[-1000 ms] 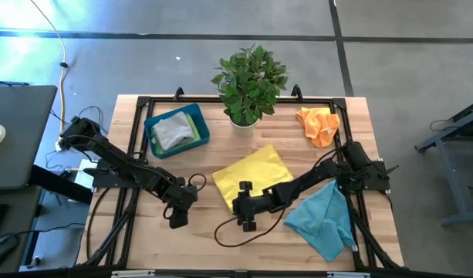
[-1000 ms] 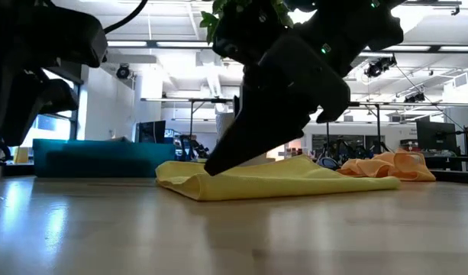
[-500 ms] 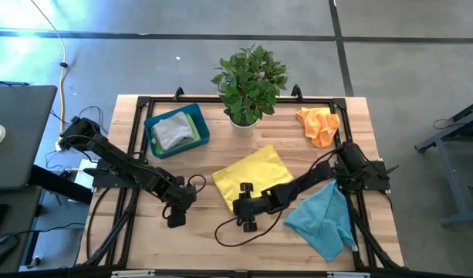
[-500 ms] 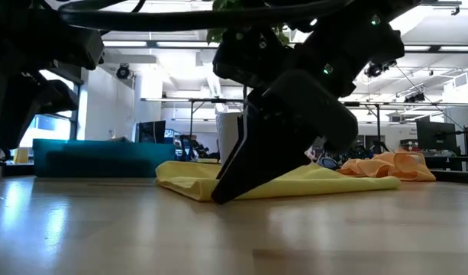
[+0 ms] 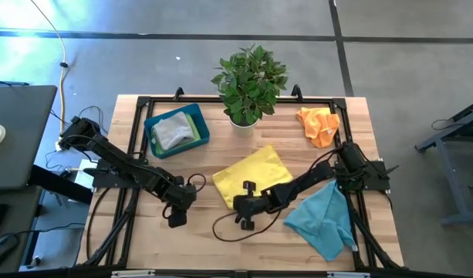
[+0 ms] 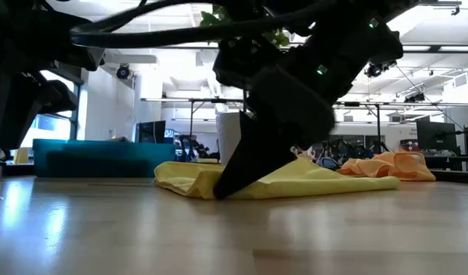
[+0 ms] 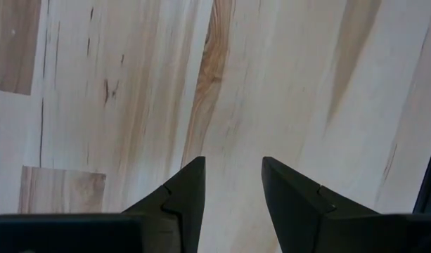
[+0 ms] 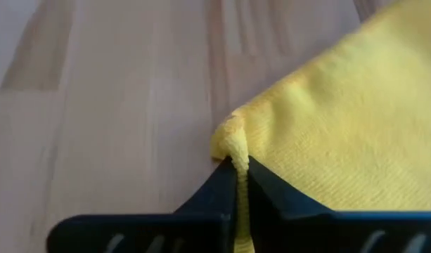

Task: Fold microfiber towels
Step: Fold the yellow towel

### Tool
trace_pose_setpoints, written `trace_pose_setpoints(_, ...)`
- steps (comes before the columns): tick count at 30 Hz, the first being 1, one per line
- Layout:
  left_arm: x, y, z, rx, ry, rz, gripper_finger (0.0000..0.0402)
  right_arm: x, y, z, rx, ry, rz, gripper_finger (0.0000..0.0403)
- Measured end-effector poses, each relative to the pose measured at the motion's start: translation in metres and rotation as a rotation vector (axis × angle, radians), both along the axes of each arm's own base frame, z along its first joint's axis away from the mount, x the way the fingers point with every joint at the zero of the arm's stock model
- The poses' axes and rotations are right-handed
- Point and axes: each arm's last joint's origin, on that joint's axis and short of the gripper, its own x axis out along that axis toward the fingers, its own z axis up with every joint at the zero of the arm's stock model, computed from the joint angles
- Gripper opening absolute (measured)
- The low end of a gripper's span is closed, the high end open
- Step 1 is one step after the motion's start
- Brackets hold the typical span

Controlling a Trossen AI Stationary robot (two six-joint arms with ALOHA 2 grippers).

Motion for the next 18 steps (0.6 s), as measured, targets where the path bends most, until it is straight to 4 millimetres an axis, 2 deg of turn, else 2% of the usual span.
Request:
trace_pose_setpoints(5,0.0,0.0,0.0,0.0,-0.002,0.004,0.0131,-0.001,-0.004,0.01,0.133,0.001,-0.127,0.0008)
trace_pose_setpoints(9,0.001,0.002,0.0,-0.005,0.0,0.03,0.0131,-0.004,-0.008,0.037,0.185,-0.052,-0.172,0.0004)
trace_pose_setpoints(13,0.003,0.005,0.0,-0.011,0.002,0.064,0.0131,-0.012,-0.018,0.056,0.214,-0.023,-0.247,0.0002)
trace_pose_setpoints(16,0.004,0.007,0.0,-0.019,0.004,0.096,0.0131,-0.019,-0.033,0.064,0.276,0.03,-0.405,0.0002)
trace_pose_setpoints(18,0.005,0.009,0.0,-0.025,0.002,0.119,0.0131,-0.024,-0.044,0.061,0.289,0.087,-0.54,0.0001)
